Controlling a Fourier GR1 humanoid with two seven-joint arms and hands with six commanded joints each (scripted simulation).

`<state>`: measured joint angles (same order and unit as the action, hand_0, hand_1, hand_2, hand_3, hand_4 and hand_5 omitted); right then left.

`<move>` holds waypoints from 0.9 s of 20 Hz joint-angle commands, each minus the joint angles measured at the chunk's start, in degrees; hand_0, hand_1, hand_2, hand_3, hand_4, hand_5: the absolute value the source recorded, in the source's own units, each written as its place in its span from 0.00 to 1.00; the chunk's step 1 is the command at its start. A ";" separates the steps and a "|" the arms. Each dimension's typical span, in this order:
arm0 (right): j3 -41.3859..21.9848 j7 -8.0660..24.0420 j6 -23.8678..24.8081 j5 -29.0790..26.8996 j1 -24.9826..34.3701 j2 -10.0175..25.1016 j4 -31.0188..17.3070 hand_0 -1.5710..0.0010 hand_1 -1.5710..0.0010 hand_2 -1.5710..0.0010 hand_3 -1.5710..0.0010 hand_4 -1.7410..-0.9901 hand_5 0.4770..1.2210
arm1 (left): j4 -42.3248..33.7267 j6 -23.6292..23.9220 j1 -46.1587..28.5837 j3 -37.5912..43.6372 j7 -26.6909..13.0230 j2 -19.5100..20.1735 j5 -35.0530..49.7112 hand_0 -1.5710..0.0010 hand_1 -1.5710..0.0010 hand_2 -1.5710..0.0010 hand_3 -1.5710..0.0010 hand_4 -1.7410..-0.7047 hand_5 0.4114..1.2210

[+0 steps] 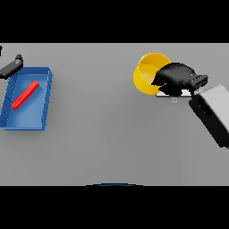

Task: Pick up the red beaker and tilt it to pour out 1 green nut into yellow bowl. Pick up the yellow bowl and place it on the metallic measuring scale.

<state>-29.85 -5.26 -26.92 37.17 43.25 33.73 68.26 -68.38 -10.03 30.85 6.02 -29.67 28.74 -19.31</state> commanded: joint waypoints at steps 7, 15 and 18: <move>0.92 -0.38 3.62 0.87 2.20 0.47 -10.63 0.01 0.05 0.01 0.10 0.02 1.00 | -2.42 -0.24 -0.98 0.64 -1.46 0.07 1.00 1.00 1.00 1.00 1.00 0.89 0.43; 1.32 -2.35 8.03 1.71 4.15 -0.58 -22.18 0.06 0.16 0.11 0.02 0.01 1.00 | -3.10 0.55 -1.55 0.38 -3.90 -0.79 0.60 1.00 1.00 1.00 1.00 0.86 0.46; 0.94 -3.78 8.18 1.91 4.35 -0.32 -23.96 0.11 0.22 0.15 0.01 0.01 1.00 | -2.71 0.31 -1.16 0.35 -3.82 -0.04 0.12 1.00 1.00 1.00 1.00 0.86 0.46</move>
<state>-28.89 -8.94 -18.74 39.05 47.61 33.45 44.29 -71.09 -9.72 29.67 6.38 -33.54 28.71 -19.19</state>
